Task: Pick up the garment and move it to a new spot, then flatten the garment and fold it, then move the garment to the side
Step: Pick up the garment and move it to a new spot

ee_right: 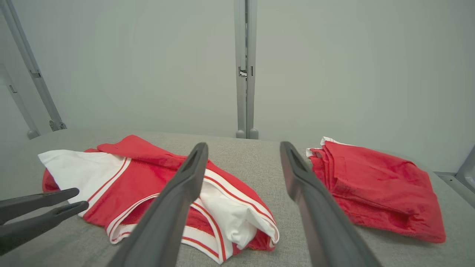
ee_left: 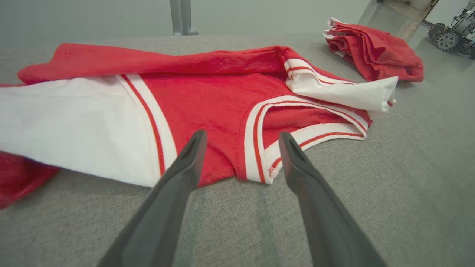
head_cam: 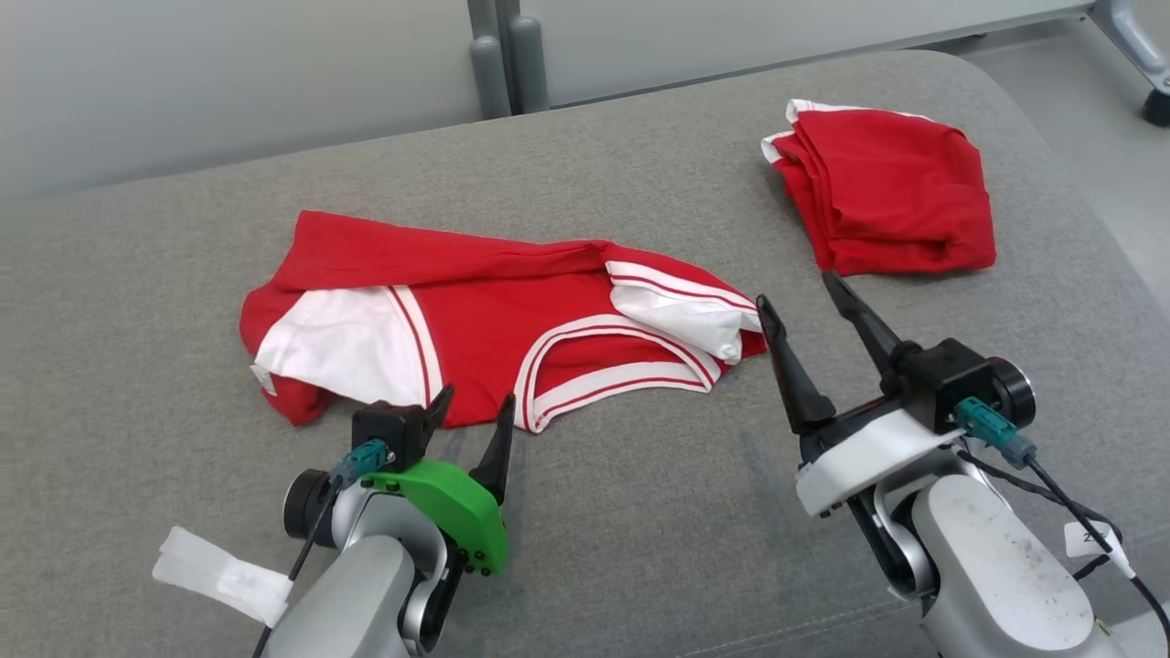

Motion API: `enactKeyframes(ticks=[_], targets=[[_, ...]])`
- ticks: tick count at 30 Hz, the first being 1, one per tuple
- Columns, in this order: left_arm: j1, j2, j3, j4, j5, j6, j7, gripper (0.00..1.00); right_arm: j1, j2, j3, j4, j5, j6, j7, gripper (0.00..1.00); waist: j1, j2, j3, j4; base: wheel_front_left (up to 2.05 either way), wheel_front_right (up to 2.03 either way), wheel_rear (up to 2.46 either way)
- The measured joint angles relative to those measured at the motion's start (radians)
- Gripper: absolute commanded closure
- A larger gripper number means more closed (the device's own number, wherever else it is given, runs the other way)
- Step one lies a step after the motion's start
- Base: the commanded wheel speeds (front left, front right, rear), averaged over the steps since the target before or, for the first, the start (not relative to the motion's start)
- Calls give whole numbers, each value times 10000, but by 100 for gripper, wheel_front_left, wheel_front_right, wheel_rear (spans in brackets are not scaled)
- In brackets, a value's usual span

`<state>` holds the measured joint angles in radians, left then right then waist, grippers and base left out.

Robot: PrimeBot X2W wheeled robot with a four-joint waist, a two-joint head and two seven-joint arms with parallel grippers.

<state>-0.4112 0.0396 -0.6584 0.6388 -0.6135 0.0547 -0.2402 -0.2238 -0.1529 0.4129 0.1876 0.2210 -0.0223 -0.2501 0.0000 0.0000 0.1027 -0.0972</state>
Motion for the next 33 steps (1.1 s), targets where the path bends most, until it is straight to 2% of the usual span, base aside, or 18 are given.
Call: enactKeyframes(ticks=[8, 12, 23, 33], targets=[[160, -8, 593, 314, -88, 238, -71, 0, 72, 213, 290, 267, 4, 234, 0, 0, 0, 0, -252, 665, 0, 0, 0], [175, 130, 1289, 443, -466, 360, -82, 0, 49, 357, 579, 334, 4, 412, 0, 0, 0, 0, -314, 806, 0, 0, 0], [73, 556, 3266, 828, -1244, 523, -86, 0, -152, 336, 550, 516, 2, 470, 0, 0, 0, 0, -89, 235, 0, 0, 0], [-208, 608, 3797, 1248, -1346, 527, -86, 0, -161, 257, 435, 610, -2, 458, 0, 0, 0, 0, 203, -322, 0, 0, 0]])
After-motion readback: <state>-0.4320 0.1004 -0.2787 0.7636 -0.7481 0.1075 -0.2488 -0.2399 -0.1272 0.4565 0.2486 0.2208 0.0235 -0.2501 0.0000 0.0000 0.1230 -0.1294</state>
